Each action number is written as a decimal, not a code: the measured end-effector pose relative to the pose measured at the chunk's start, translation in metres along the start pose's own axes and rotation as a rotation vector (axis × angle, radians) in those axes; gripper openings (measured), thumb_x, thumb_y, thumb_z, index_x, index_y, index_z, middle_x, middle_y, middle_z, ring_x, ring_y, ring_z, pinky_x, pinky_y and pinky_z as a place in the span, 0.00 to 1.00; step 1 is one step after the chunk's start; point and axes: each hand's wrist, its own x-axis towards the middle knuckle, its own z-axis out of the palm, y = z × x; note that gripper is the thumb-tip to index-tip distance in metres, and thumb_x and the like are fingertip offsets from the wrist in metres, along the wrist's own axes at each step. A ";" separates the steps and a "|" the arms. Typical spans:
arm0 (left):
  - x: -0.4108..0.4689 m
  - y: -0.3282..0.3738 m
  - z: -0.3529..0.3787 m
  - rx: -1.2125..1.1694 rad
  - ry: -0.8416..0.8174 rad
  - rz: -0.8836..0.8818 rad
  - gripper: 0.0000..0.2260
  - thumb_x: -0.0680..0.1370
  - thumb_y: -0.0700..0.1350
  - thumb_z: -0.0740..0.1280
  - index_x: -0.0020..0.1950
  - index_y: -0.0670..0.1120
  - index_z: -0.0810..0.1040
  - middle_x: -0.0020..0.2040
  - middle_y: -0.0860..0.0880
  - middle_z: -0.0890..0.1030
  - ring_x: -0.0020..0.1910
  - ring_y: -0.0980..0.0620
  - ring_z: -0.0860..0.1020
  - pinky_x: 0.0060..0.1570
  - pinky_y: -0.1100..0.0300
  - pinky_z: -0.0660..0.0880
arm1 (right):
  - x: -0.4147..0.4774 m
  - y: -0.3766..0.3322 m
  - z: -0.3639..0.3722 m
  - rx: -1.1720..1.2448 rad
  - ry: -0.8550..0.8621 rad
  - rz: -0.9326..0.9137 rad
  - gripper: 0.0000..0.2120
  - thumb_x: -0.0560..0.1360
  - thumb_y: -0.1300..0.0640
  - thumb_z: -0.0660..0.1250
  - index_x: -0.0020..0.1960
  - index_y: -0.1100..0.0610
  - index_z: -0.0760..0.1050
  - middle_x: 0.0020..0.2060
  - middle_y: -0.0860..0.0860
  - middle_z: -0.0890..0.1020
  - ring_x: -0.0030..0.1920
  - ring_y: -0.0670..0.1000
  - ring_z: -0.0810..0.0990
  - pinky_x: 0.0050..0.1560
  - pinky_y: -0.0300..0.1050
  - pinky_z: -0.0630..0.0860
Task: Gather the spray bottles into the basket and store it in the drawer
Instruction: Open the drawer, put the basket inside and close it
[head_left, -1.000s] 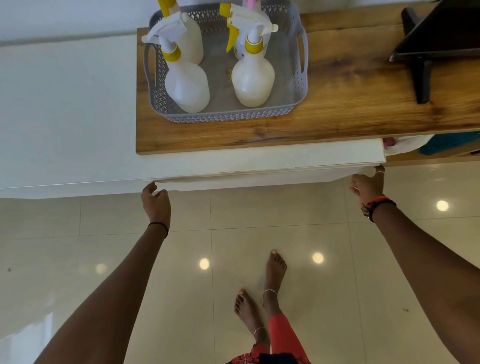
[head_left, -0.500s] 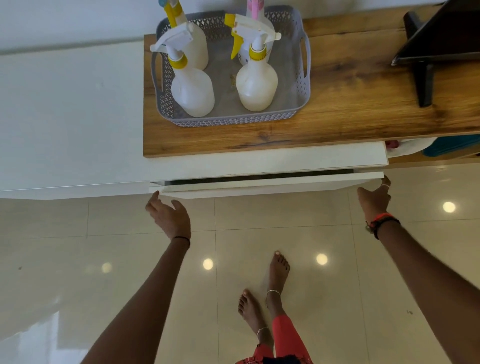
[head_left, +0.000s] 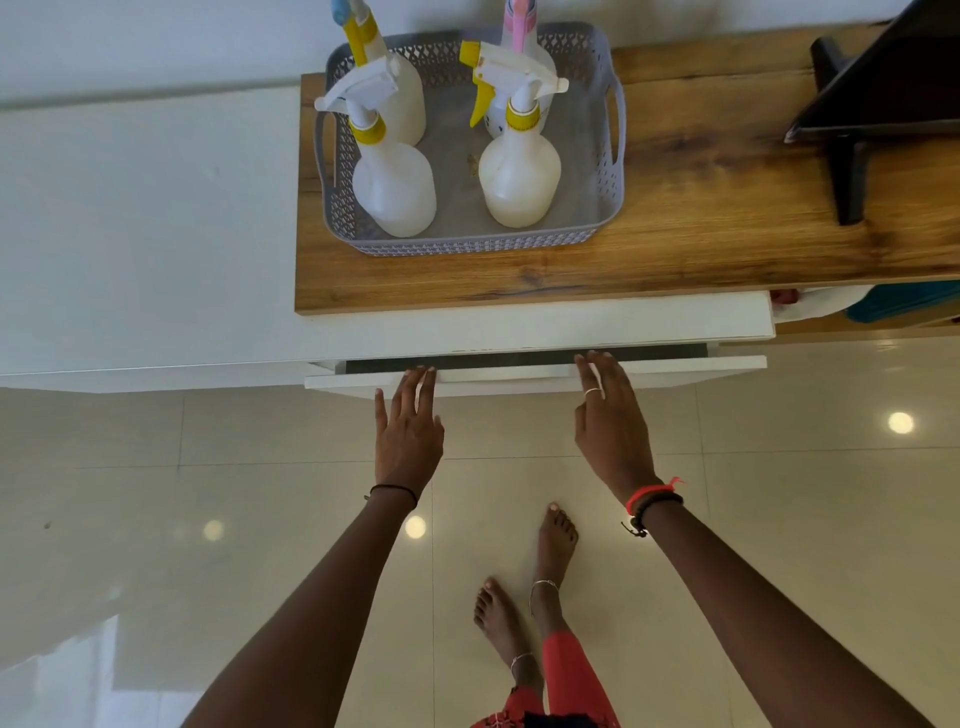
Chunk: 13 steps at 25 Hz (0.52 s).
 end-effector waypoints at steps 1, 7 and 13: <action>0.000 0.000 -0.001 -0.001 -0.003 -0.005 0.27 0.79 0.43 0.59 0.77 0.47 0.54 0.76 0.46 0.61 0.77 0.48 0.57 0.77 0.44 0.49 | 0.002 -0.002 0.001 -0.024 -0.026 -0.036 0.27 0.74 0.68 0.62 0.73 0.63 0.65 0.71 0.61 0.70 0.74 0.60 0.65 0.72 0.55 0.66; 0.008 0.009 -0.009 0.005 0.004 -0.069 0.20 0.81 0.50 0.58 0.72 0.46 0.64 0.70 0.44 0.69 0.70 0.45 0.67 0.73 0.44 0.57 | 0.002 -0.013 -0.006 -0.115 -0.170 -0.053 0.28 0.73 0.73 0.59 0.73 0.65 0.62 0.70 0.62 0.70 0.72 0.60 0.67 0.74 0.49 0.59; 0.003 0.015 -0.015 0.041 0.008 -0.074 0.16 0.82 0.49 0.55 0.68 0.45 0.67 0.66 0.43 0.71 0.65 0.44 0.70 0.69 0.47 0.64 | 0.005 -0.029 -0.020 -0.137 -0.273 -0.007 0.25 0.76 0.71 0.58 0.73 0.64 0.62 0.70 0.58 0.69 0.71 0.57 0.66 0.67 0.45 0.71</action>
